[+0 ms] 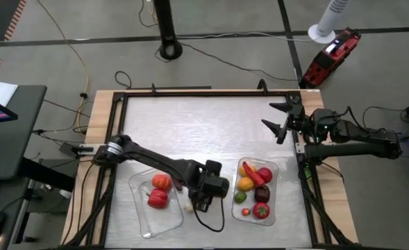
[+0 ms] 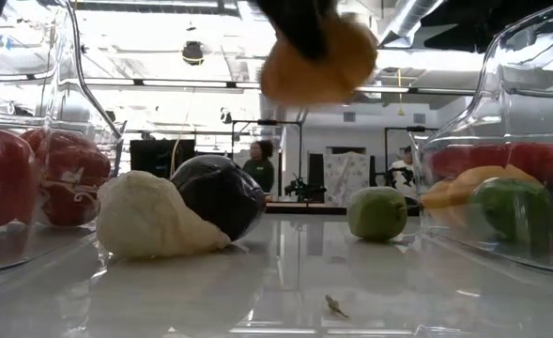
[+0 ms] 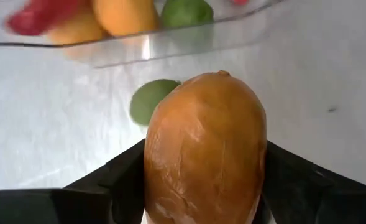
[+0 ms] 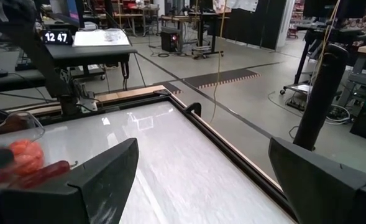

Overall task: Sort produce into baskets
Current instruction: Put the mango into the left transparent bin

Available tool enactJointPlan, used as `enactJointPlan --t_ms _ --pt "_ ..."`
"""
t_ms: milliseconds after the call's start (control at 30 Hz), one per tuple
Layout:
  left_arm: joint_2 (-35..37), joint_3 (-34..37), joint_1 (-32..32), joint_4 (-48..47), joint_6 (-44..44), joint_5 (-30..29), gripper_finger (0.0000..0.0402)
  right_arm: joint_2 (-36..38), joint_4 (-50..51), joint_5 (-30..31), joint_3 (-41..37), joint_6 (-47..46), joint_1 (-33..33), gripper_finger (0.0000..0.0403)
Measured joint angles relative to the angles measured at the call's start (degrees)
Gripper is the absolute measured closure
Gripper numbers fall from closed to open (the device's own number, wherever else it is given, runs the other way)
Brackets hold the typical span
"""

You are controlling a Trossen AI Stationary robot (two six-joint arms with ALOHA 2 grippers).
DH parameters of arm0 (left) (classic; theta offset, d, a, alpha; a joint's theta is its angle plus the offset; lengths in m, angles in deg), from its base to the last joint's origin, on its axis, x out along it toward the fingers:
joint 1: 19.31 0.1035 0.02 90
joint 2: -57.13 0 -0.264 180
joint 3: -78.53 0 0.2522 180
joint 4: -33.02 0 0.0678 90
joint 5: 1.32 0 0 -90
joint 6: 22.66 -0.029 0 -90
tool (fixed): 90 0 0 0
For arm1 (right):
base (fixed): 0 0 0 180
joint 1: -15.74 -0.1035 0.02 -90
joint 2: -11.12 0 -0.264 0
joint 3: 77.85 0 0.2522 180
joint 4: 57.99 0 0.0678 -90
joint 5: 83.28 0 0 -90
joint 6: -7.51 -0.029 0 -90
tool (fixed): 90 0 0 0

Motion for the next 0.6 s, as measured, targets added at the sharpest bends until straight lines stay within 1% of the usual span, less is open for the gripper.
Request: enactJointPlan --t_ms 100,200,267,333,467,600 --pt "3.63 -1.28 -0.24 -4.51 4.72 1.41 0.0154 -0.01 0.32 0.00 0.00 0.00 0.00 0.0017" --pt "7.33 -0.50 -0.88 -8.54 10.80 3.18 0.0154 -0.01 0.57 0.01 0.00 0.00 0.00 0.0017" --pt "9.08 0.20 -1.73 -11.18 14.12 3.03 0.0154 0.00 0.52 -0.01 0.00 0.00 0.00 0.0017" --pt "10.08 0.45 -2.89 -13.14 16.08 1.32 0.0154 0.01 0.36 -0.01 0.00 0.00 0.00 0.0017" --pt "11.04 0.46 -4.58 -13.07 16.63 -2.91 0.0153 -0.01 -0.27 -0.01 0.00 -0.13 0.00 0.0017" --pt "10.88 0.48 -4.42 -11.66 13.63 -5.28 0.0153 -0.01 -0.88 -0.07 0.00 -0.45 -0.04 0.0017"
